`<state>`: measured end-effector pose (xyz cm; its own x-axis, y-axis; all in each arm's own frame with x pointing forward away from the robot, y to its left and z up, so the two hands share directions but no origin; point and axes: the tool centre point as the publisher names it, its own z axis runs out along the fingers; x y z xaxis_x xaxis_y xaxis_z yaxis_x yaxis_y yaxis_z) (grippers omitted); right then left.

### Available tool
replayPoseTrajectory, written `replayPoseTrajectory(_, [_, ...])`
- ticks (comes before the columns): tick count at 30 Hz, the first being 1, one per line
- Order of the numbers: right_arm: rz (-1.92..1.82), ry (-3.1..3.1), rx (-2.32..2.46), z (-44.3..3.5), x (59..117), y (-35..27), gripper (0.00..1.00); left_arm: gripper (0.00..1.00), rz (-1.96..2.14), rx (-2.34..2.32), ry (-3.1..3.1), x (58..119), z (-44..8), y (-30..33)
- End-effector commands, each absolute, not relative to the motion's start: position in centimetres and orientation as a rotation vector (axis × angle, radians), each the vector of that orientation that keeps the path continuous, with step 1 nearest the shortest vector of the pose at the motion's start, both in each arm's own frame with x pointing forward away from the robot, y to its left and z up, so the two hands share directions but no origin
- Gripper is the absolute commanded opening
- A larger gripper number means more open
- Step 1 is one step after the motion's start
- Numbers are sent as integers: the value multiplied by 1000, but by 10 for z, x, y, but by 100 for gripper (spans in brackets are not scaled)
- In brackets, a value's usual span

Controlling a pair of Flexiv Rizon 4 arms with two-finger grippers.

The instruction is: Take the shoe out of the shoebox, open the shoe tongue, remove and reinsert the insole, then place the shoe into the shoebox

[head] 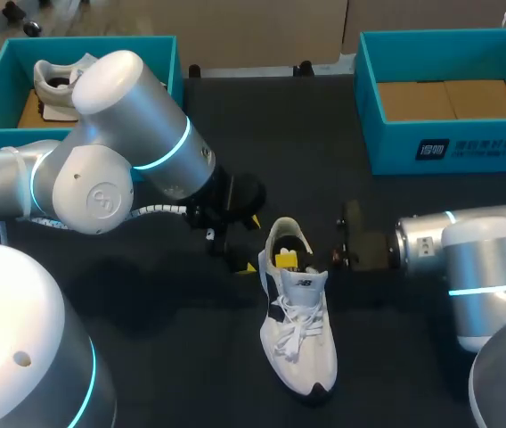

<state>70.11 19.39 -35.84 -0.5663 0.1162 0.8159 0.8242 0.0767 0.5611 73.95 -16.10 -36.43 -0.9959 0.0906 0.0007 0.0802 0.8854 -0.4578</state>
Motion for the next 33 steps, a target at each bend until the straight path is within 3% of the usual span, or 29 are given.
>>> replayPoseTrajectory(1, [-1535, -1776, -954, -364, 689, 200, 0, 100, 737, -139, -3028, 740, -366, -161])
replayPoseTrajectory(3, [-1545, -1786, -948, -360, 688, 200, 0, 100, 737, -139, -3028, 740, -366, -161])
replayPoseTrajectory(4, [-1552, -1792, -945, -358, 688, 200, 9, 100, 737, -139, -3028, 740, -366, -161])
replayPoseTrajectory(5, [-1564, -1805, -935, -353, 688, 200, 31, 100, 737, -139, -3028, 740, -366, -161])
replayPoseTrajectory(7, [-1571, -1827, -924, -348, 689, 200, 43, 100, 737, -139, -3028, 740, -366, -161])
replayPoseTrajectory(11, [-1578, -1876, -898, -336, 693, 201, 46, 100, 737, -139, -3028, 740, -366, -161])
replayPoseTrajectory(24, [-1588, -1952, -853, -321, 704, 200, 41, 100, 737, -139, -3028, 740, -366, -161])
replayPoseTrajectory(25, [-1589, -1952, -853, -321, 705, 200, 38, 100, 737, -139, -3028, 740, -366, -161])
replayPoseTrajectory(28, [-1596, -1931, -859, -326, 710, 197, 16, 100, 737, -139, -3028, 740, -366, -161])
replayPoseTrajectory(29, [-1602, -1918, -863, -328, 712, 195, 1, 100, 737, -139, -3028, 740, -366, -161])
replayPoseTrajectory(33, [-1593, -1867, -898, -342, 717, 190, 0, 100, 737, -139, -3028, 740, -366, -161])
